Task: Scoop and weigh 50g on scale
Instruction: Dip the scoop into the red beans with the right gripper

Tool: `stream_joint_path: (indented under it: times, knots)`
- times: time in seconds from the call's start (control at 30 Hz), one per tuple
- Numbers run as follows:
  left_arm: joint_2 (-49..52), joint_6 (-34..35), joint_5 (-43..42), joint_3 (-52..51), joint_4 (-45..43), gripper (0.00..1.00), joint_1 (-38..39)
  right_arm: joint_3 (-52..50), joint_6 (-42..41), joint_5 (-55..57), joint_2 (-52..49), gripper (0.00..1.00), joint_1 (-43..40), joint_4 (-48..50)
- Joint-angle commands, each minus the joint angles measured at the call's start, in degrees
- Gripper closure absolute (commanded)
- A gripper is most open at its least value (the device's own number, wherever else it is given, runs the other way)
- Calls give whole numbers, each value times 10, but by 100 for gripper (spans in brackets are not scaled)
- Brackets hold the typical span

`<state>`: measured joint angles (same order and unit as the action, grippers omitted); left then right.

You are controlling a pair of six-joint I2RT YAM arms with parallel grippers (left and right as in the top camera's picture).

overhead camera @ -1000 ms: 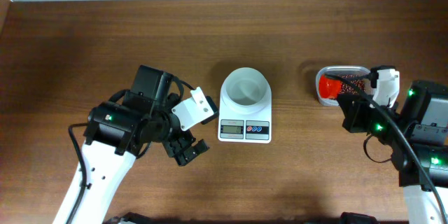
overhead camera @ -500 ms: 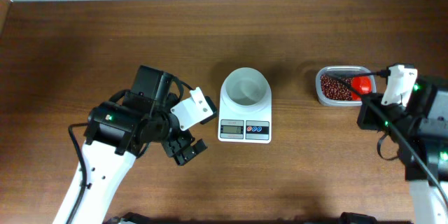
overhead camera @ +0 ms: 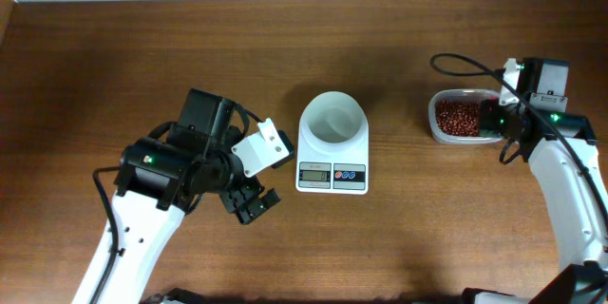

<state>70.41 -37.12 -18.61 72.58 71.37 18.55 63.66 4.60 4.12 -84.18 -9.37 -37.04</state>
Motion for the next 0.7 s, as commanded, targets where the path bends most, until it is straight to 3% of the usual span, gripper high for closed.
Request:
stream_joint_path:
  times: [0.0, 0.27, 0.5, 0.67]
  knots:
    - [1, -9, 0, -4, 1, 1, -3, 9, 2, 22, -3, 96, 3, 2]
    - [1, -9, 0, -4, 1, 1, -3, 9, 6, 14, -63, 96, 3, -4]
    - [1, -9, 0, -4, 1, 1, -3, 9, -7, -156, -75, 96, -5, -19]
    - [1, -9, 0, -4, 1, 1, -3, 9, -21, -247, -76, 96, -86, -37]
